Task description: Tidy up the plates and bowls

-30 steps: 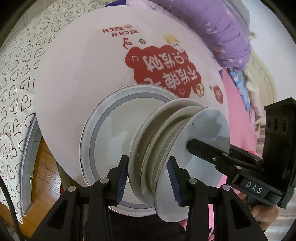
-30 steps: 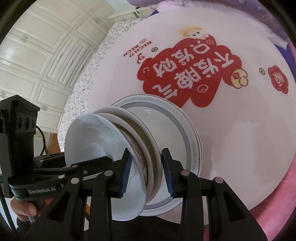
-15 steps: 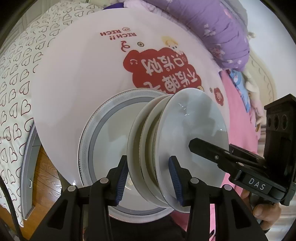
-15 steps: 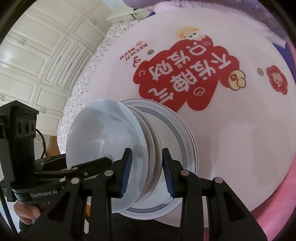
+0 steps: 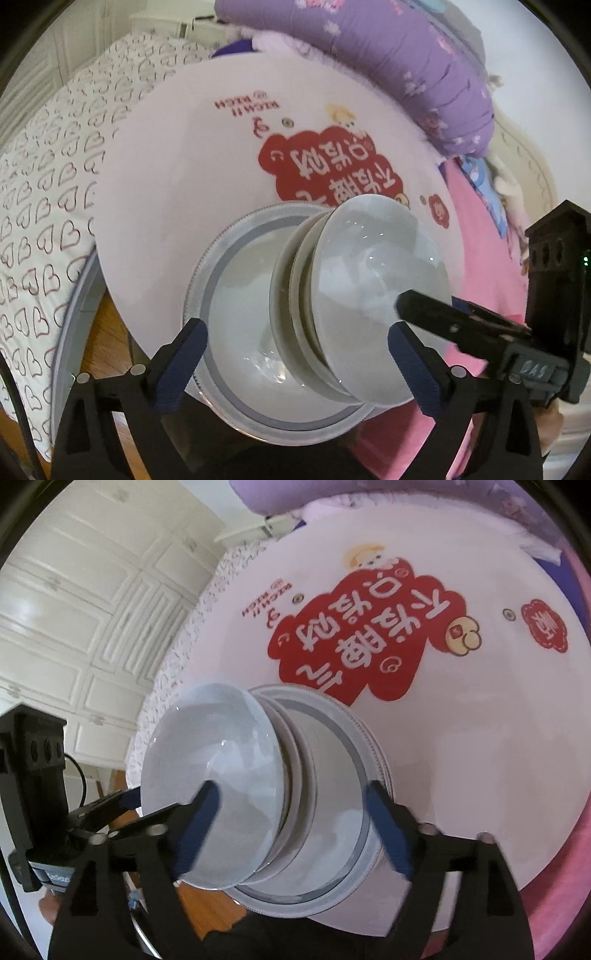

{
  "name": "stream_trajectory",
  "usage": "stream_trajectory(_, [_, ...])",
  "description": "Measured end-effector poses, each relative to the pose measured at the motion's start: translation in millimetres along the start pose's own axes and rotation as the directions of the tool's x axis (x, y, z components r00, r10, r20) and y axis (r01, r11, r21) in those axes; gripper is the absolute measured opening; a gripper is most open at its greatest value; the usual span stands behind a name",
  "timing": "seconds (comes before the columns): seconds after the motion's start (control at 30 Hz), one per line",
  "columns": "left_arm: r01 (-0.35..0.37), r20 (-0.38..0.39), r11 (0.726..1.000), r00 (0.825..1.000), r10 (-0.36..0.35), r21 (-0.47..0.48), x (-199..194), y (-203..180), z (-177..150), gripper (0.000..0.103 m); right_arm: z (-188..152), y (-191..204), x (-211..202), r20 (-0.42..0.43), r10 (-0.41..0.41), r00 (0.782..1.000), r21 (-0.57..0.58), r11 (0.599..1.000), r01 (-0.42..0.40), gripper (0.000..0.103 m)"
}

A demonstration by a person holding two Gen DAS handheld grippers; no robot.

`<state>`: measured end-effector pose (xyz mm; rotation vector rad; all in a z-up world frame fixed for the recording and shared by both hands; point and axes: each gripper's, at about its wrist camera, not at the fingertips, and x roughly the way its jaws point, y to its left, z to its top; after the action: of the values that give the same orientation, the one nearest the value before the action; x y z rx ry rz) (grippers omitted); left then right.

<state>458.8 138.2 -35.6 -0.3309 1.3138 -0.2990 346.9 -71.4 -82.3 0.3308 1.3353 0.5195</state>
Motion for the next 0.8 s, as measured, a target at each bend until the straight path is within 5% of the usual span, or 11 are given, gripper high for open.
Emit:
stream_trajectory(0.07, [0.007, 0.034, 1.000, 0.999, -0.007, 0.006, -7, 0, -6, 0.101, -1, -3, -6, 0.033, 0.010, 0.999, 0.006, 1.000, -0.010, 0.103])
stream_trajectory(0.2, [-0.019, 0.150, 1.000, 0.989, 0.017, 0.014, -24, 2, -19, 0.102, -2, -9, -20, 0.114, 0.031, 0.993, 0.018, 0.999, -0.033, 0.103])
stream_trajectory(0.3, [-0.053, 0.277, 0.999, 0.960, 0.048, 0.011, -43, 2, -34, 0.102, -5, -14, -35, 0.185, 0.035, 0.982, 0.032, 0.999, -0.042, 0.103])
stream_trajectory(0.53, [-0.175, 0.567, 0.984, 0.814, 0.124, 0.037, -97, -17, -94, 0.102, -30, -4, -82, 0.327, 0.013, 0.945, 0.015, 1.000, -0.019, 0.103])
stream_trajectory(0.73, [-0.267, 0.723, 0.963, 0.674, 0.152, 0.046, -135, -44, -159, 0.102, -70, 30, -129, 0.473, -0.046, 0.880, -0.079, 0.992, 0.095, 0.103])
stream_trajectory(0.8, [-0.283, 0.753, 0.958, 0.640, 0.152, 0.047, -144, -52, -180, 0.102, -88, 42, -141, 0.519, -0.070, 0.852, -0.108, 0.983, 0.146, 0.103])
